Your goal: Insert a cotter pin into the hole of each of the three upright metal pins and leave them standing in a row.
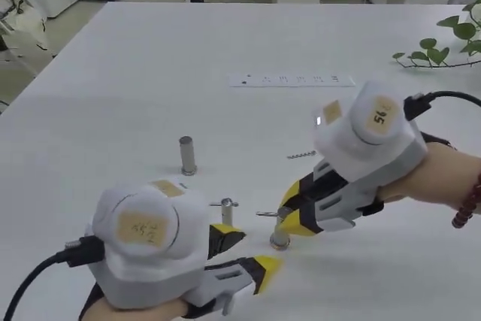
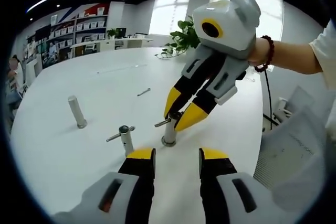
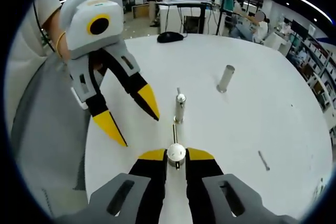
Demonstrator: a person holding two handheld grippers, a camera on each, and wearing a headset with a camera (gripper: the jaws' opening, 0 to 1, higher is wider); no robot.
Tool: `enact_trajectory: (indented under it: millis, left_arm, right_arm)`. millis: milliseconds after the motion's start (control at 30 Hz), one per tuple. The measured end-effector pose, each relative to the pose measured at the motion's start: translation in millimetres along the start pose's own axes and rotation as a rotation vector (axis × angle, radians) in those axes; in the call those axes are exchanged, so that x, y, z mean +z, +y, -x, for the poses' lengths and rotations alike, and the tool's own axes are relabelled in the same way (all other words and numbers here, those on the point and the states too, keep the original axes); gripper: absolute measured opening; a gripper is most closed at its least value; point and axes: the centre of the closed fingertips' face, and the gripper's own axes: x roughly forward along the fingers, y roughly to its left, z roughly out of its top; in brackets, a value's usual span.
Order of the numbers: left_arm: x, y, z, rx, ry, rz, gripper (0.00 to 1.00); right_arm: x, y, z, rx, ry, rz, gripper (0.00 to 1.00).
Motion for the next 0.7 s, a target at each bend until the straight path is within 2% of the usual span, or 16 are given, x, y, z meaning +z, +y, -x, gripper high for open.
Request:
enact_trajectory:
  millis: [500, 700]
  left_arm:
    - [11.6, -3.0, 23.1, -0.007, -0.064, -0.059, 0.40]
    - [13.7, -0.6, 28.1, -0.009, -0.076, -0.063, 0.43]
  right_arm:
    - [0.1, -14.2, 0.9, -0.005, 0.016, 0.026, 0.13]
    - [0.6, -15.4, -1.0, 0.022, 0.022, 0.049, 0.13]
